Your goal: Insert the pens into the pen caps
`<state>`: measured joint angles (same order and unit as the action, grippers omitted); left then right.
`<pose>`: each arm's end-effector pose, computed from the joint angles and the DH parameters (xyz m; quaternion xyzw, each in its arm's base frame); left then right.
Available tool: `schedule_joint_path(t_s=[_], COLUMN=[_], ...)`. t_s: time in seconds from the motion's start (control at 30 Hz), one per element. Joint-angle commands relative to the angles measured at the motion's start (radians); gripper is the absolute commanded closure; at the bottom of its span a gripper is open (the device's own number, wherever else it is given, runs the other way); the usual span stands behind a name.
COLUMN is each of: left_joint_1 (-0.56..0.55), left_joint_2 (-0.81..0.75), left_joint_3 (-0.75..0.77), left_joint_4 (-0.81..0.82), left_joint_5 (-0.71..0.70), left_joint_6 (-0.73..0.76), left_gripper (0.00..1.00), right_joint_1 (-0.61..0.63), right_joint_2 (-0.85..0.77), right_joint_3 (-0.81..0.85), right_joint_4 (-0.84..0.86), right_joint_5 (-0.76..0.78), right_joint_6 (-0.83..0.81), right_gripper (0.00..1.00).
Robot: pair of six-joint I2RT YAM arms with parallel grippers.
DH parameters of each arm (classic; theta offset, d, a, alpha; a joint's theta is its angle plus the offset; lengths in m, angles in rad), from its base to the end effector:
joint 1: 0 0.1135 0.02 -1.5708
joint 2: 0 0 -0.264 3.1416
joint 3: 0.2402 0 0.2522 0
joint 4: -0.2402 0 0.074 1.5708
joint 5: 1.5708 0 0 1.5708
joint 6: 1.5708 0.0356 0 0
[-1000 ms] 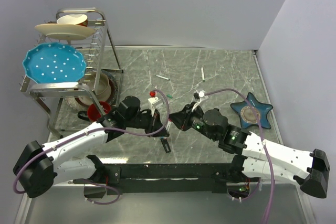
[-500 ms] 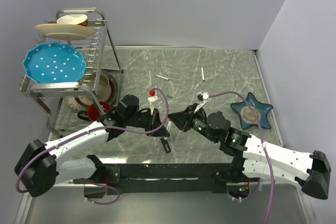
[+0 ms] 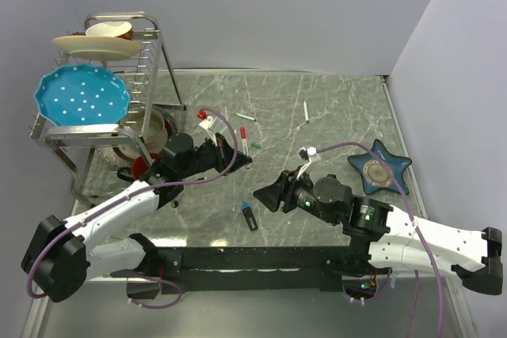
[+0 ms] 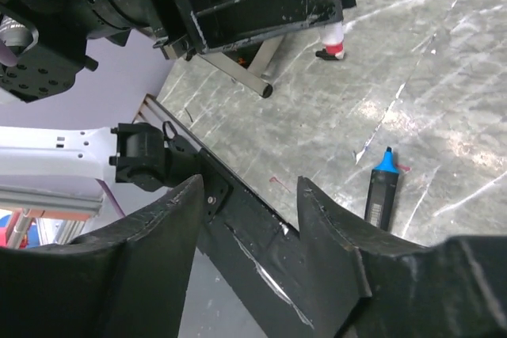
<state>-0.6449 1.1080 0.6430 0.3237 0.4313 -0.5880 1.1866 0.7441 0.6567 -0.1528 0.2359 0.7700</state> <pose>0.1935 -0.1641 0.2785 0.1612 0.7335 -0.5020 0.4290 0.0754 0.1643 0.3049 -0.0905 0.7794 0.4568 0.4191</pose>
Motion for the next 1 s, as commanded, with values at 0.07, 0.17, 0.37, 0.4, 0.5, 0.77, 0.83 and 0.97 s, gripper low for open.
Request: schedule_joint_path(t_s=[0.07, 0.17, 0.37, 0.4, 0.5, 0.77, 0.83, 0.97], left_joint_1=[-0.021, -0.064, -0.111, -0.12, -0.176, -0.233, -0.237, -0.246], left_joint_2=[0.075, 0.168, 0.404, 0.464, 0.576, 0.716, 0.719, 0.736], left_joint_3=[0.095, 0.162, 0.234, 0.248, 0.302, 0.399, 0.402, 0.405], left_joint_4=[-0.084, -0.161, -0.181, -0.187, -0.212, -0.313, -0.321, -0.376], left_joint_5=[-0.134, -0.21, -0.262, -0.276, -0.318, -0.391, -0.411, -0.428], left_joint_6=[-0.033, -0.056, -0.196, -0.213, -0.271, -0.357, -0.377, -0.4], left_gripper=[0.99, 0.99, 0.99, 0.99, 0.99, 0.93, 0.87, 0.8], right_joint_1=[0.001, 0.001, 0.001, 0.001, 0.001, -0.001, 0.001, 0.001], right_joint_2=[-0.018, -0.044, -0.115, -0.124, -0.15, -0.184, -0.203, -0.215], right_joint_3=[0.024, 0.014, 0.008, 0.004, -0.008, -0.015, -0.028, -0.032], right_joint_4=[-0.054, -0.08, -0.14, -0.151, -0.174, -0.223, -0.218, -0.22], right_joint_5=[0.023, 0.04, 0.057, 0.062, 0.075, 0.069, 0.069, 0.066], right_joint_6=[0.018, 0.02, 0.023, 0.023, 0.023, 0.029, 0.032, 0.037], right_gripper=[0.35, 0.31, 0.3, 0.3, 0.3, 0.31, 0.31, 0.31])
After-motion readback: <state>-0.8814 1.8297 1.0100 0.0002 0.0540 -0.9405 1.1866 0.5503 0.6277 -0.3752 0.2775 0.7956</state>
